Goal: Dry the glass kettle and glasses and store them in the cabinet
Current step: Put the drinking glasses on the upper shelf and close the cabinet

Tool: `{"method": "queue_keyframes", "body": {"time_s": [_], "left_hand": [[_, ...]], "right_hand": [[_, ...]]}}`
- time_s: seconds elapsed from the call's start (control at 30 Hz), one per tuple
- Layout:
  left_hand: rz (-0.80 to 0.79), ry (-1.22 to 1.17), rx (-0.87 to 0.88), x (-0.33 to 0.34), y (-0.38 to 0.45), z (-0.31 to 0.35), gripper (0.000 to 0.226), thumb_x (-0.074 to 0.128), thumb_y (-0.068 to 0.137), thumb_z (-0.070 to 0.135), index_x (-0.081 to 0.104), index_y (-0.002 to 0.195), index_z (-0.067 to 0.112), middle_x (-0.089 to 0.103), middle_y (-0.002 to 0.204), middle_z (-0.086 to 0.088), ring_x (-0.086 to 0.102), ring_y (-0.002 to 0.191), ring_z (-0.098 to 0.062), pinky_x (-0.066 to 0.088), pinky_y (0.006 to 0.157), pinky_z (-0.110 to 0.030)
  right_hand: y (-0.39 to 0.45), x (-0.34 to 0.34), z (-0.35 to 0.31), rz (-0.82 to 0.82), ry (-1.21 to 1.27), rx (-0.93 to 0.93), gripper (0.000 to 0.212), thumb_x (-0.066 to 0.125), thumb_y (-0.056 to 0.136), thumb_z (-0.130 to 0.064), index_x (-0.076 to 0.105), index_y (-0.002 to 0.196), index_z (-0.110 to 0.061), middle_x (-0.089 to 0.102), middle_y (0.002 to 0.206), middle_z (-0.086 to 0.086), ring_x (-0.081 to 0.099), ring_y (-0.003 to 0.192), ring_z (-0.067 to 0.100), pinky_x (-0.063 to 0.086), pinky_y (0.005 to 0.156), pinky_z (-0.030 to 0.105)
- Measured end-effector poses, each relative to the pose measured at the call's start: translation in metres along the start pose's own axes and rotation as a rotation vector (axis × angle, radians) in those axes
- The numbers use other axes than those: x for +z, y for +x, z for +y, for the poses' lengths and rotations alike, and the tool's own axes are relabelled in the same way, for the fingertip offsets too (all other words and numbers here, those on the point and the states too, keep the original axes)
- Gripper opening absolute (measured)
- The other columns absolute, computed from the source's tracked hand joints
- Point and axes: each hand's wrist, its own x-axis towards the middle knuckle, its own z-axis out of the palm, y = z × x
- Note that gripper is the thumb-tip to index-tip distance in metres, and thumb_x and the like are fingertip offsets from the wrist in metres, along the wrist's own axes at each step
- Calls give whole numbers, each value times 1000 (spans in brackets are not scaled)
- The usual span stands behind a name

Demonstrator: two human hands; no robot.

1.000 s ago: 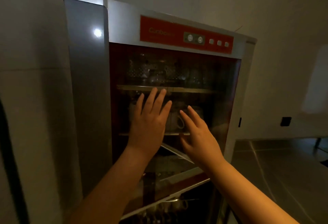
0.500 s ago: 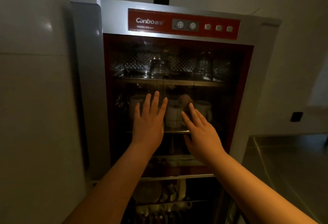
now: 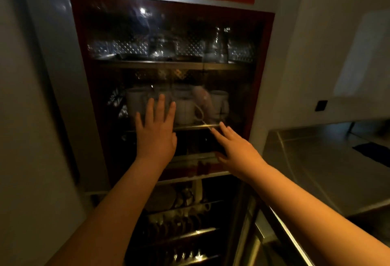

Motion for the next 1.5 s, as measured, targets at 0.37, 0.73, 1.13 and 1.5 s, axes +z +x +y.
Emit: {"method": "queue_keyframes", "body": {"time_s": [0.37,0.73,1.13,1.5], "left_hand": [[-467,-251,30,28,-134,128,79,46,94,40,-6,151,26,-9,160,-5,-3,146,-26,11,115,-52],[-848,-453,371,13,-269,309,76,25,95,62,-4,152,22,-12,160,2,-16,145,-20,-11,113,-40],[-790,-478,403,13,-271,291,76,18,93,67,-12,150,28,-17,158,7,-18,144,-15,-17,107,-36],[-759,-540,403,6,-274,250,69,23,97,57,-6,152,25,-9,160,7,-11,146,-12,-11,111,-33]], "right_hand": [[-177,51,107,-365,-45,151,70,51,93,-35,9,150,-32,-2,158,-4,3,145,16,22,113,33],[-255,78,144,-375,57,103,60,47,98,-27,18,150,-32,8,157,-10,12,143,9,18,114,26],[-245,91,146,-235,143,-27,67,43,100,-31,-3,146,-45,-9,151,-25,-2,138,-4,11,109,16],[-242,105,111,-174,262,27,69,47,97,-36,-2,145,-46,-2,151,-25,15,139,4,23,108,21]]}}
